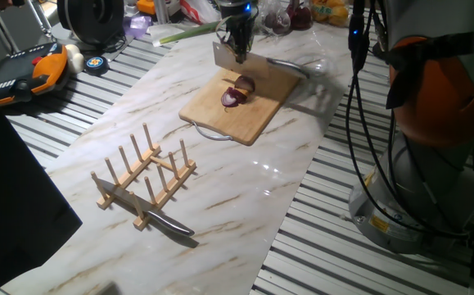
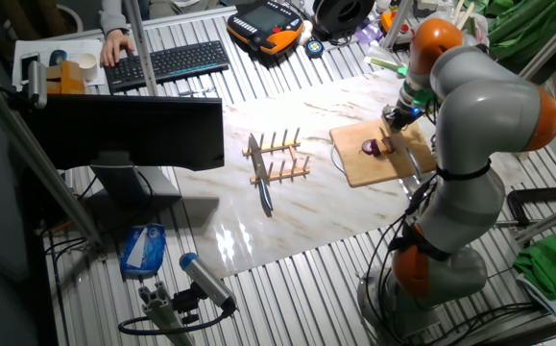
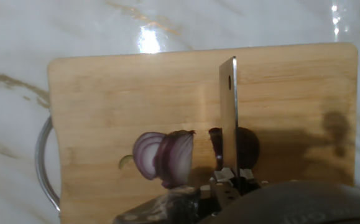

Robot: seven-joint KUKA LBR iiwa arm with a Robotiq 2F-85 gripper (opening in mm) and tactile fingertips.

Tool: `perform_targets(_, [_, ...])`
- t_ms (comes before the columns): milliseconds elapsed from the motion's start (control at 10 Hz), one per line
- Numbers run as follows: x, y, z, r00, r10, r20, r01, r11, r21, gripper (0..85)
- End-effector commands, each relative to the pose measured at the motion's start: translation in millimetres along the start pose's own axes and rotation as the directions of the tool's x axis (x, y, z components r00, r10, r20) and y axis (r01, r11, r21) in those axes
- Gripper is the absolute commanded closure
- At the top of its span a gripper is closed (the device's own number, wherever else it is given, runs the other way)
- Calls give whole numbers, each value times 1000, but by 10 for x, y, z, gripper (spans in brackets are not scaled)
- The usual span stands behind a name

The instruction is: Chop the onions

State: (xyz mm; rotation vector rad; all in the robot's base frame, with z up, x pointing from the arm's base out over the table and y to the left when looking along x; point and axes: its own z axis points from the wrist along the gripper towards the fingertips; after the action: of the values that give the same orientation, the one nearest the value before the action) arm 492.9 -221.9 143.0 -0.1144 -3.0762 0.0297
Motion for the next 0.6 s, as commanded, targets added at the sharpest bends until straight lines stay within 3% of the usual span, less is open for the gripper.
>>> perform_targets(0, [9, -10, -5, 1000, -14, 10, 14, 1000, 12, 843])
perform_targets(500, [15, -38, 38, 997, -63, 40, 62, 998, 16, 843])
